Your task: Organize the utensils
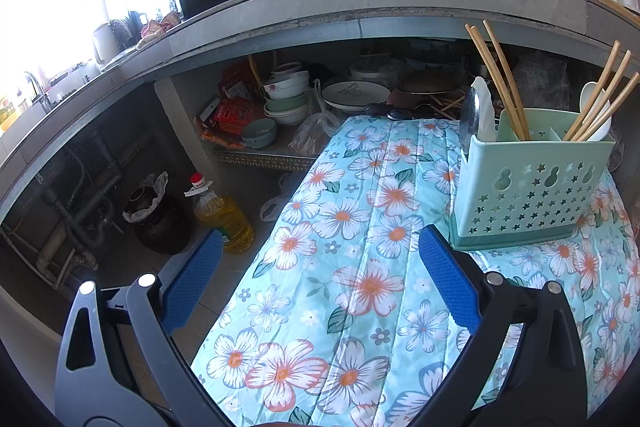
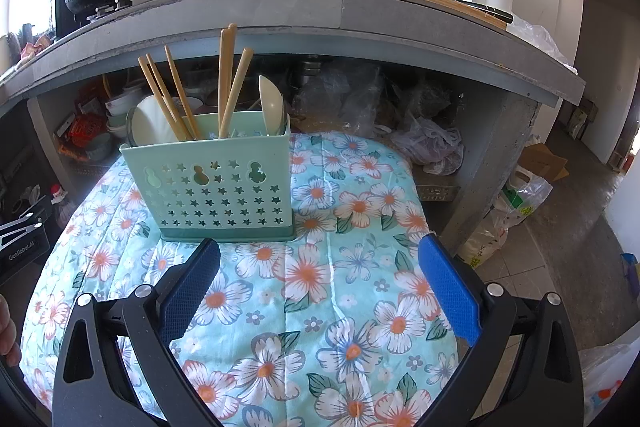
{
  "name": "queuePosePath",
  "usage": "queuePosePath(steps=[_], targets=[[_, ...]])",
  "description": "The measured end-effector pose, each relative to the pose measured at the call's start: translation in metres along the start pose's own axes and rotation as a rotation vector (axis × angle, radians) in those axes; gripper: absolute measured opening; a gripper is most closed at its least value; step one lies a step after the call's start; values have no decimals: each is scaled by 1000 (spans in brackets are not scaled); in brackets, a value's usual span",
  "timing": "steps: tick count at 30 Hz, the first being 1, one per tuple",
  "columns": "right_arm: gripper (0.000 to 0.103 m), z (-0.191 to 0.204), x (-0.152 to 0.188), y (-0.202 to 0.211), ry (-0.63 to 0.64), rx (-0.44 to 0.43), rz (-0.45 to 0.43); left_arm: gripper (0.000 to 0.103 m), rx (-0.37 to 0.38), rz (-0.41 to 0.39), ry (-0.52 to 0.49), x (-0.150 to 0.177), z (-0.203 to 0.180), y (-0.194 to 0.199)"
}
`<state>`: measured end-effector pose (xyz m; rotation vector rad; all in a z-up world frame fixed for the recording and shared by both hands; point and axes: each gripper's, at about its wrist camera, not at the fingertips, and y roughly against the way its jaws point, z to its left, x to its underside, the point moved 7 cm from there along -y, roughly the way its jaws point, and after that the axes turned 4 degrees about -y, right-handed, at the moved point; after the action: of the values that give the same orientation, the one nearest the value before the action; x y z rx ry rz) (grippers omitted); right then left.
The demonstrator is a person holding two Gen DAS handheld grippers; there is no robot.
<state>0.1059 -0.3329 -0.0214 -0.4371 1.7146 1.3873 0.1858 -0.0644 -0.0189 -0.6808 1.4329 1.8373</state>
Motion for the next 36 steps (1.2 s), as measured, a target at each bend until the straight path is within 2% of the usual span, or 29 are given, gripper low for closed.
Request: queuePosePath(steps=[36], targets=[[96,1,-3,3,0,-4,-7,95,-2,0,0,0,0,0]])
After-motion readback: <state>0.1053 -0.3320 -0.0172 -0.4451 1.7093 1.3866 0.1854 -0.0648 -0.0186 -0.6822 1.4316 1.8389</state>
